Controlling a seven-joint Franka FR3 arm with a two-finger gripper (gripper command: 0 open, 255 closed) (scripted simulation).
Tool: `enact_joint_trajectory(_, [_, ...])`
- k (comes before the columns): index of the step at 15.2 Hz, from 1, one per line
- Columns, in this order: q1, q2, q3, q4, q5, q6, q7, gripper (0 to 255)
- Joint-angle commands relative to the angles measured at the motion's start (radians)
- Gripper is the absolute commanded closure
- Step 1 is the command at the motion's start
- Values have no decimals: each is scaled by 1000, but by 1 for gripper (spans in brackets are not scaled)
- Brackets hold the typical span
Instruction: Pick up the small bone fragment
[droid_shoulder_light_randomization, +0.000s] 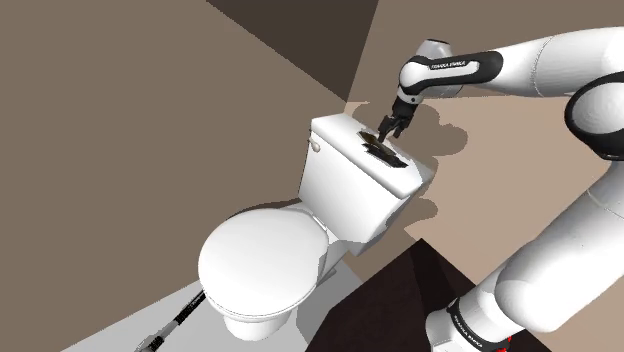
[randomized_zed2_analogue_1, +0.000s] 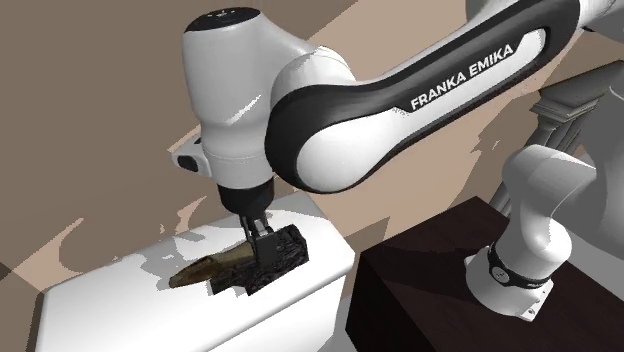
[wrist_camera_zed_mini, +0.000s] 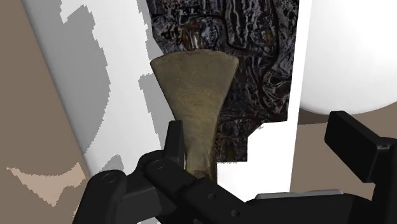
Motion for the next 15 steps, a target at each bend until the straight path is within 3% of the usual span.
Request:
enact_joint_trajectory(1, [-11, 79, -5, 69, 31, 16, -36, 0])
enact_joint_trajectory(5, [-41, 208, -6, 205, 83, 19, -93, 0])
enact_joint_trajectory(14, [-45, 244, 1, 148, 100, 109, -104, 0])
enact_joint_trajectory(15, [-45, 244, 1, 149, 99, 108, -103, 255])
